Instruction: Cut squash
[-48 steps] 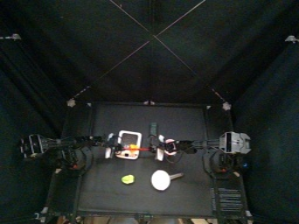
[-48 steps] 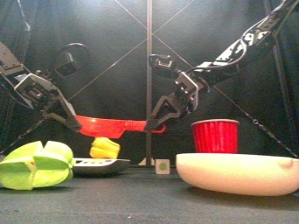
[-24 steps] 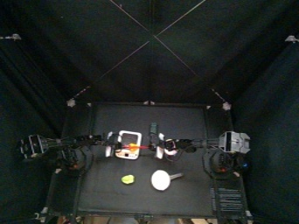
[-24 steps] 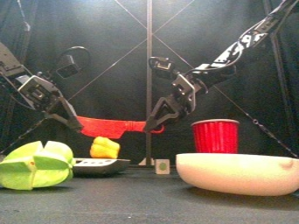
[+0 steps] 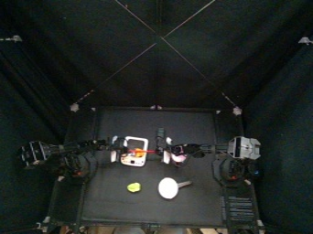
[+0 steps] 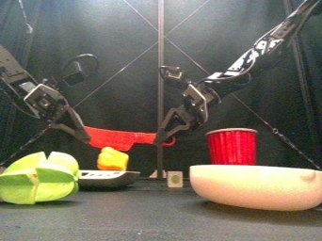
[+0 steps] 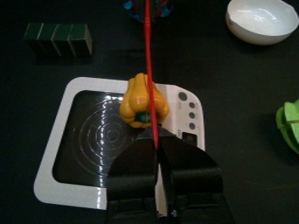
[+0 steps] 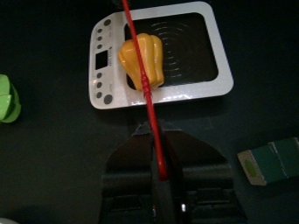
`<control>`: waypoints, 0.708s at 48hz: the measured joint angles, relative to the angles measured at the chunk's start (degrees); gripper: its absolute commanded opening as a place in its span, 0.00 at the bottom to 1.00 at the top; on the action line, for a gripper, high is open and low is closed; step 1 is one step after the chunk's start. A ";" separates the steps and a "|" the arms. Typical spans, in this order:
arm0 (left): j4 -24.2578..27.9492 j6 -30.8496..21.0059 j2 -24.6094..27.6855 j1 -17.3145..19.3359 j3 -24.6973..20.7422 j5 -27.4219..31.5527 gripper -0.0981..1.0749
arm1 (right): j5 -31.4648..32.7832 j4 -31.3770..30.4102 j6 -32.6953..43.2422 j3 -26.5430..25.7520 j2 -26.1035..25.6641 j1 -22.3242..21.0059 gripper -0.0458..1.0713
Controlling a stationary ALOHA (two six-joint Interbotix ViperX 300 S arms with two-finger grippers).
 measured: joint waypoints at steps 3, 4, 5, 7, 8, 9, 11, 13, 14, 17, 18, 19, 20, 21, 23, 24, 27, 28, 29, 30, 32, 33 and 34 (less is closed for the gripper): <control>0.00 -0.09 0.00 0.09 0.00 -0.09 0.32 | 0.00 0.00 0.00 -0.09 0.35 -0.09 0.24; 0.00 0.00 0.00 0.09 0.09 -0.09 0.32 | 0.00 0.00 0.00 -0.18 0.35 -0.18 0.24; 0.00 0.00 0.09 0.18 0.00 -0.09 0.32 | 0.09 0.09 0.00 -0.09 0.44 -0.18 0.24; 0.00 0.00 0.18 0.09 0.00 -0.09 0.32 | 0.09 0.00 0.00 -0.18 0.44 -0.26 0.24; 0.00 0.00 0.35 0.18 0.00 -0.09 0.32 | 0.18 0.00 0.00 -0.18 0.53 -0.26 0.24; 0.00 0.00 0.44 0.18 0.00 -0.09 0.32 | 0.26 0.00 0.00 -0.18 0.53 -0.26 0.24; 0.00 -0.09 0.70 0.18 -0.09 -0.09 0.32 | 0.53 0.00 0.00 -0.18 0.53 -0.26 0.24; -0.09 0.00 1.14 0.18 -0.18 -0.09 0.32 | 0.70 0.09 0.00 -0.18 0.53 -0.26 0.24; -0.09 0.00 1.41 0.18 -0.35 0.00 0.32 | 0.88 0.00 0.00 -0.18 0.53 -0.26 0.24; -0.09 0.09 2.11 0.18 -0.62 -0.09 0.32 | 1.32 0.00 0.00 -0.18 0.53 -0.26 0.24; -0.09 0.09 2.29 0.18 -0.70 -0.09 0.32 | 1.49 0.00 0.00 -0.18 0.53 -0.26 0.24; -0.09 0.09 2.55 0.18 -0.88 -0.09 0.32 | 1.67 0.00 0.00 -0.18 0.53 -0.26 0.24; -0.09 0.09 2.90 0.18 -0.97 -0.09 0.32 | 1.76 0.00 0.00 -0.18 0.53 -0.26 0.24; -0.09 0.09 3.16 0.18 -1.05 -0.09 0.32 | 1.93 0.00 0.00 -0.18 0.53 -0.26 0.24; -0.09 0.09 3.60 0.18 -1.23 -0.09 0.32 | 2.11 0.00 0.00 -0.18 0.53 -0.26 0.24; -0.09 0.09 3.69 0.18 -1.32 -0.09 0.32 | 2.20 0.09 0.00 -0.18 0.53 -0.26 0.24; -0.09 0.00 4.13 0.18 -1.49 -0.09 0.32 | 2.55 0.00 0.00 -0.18 0.62 -0.26 0.24; -0.09 0.09 4.31 0.18 -1.49 -0.09 0.32 | 2.64 0.00 0.00 -0.18 0.70 -0.26 0.24; -0.09 0.00 4.39 0.18 -1.49 0.00 0.32 | 2.64 0.00 0.00 -0.18 0.79 -0.18 0.24; -0.09 0.00 4.48 0.26 -1.58 -0.09 0.32 | 2.72 0.00 0.00 -0.18 0.79 -0.26 0.24; -0.09 0.00 4.75 0.18 -1.58 -0.09 0.32 | 2.72 0.00 0.00 -0.18 0.97 -0.18 0.24; -0.18 0.09 4.83 0.18 -1.58 0.00 0.32 | 2.72 0.00 0.00 -0.18 1.14 -0.26 0.24; -0.18 0.00 4.92 0.18 -1.58 -0.09 0.32 | 2.81 0.00 0.00 -0.18 1.14 -0.26 0.24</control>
